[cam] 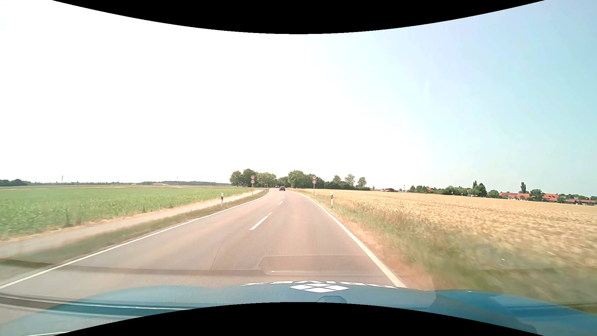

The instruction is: Follow the waypoints while adhering to traffic rules and regulations

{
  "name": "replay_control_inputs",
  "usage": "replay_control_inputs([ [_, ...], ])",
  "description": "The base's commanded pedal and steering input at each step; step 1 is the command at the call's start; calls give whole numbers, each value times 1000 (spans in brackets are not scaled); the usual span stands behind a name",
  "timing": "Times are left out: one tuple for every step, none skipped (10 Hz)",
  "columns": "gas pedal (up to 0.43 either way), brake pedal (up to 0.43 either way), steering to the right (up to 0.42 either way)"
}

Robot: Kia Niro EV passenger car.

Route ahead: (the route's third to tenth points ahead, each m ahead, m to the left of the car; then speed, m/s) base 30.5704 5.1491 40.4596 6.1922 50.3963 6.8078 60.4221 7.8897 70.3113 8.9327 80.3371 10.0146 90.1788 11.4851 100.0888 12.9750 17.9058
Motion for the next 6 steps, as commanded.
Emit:
replay_control_inputs([
  [189, 0, -15],
  [177, 0, -15],
  [177, 0, -15],
  [177, 0, -15],
  [177, 0, -15],
  [177, 0, -14],
])
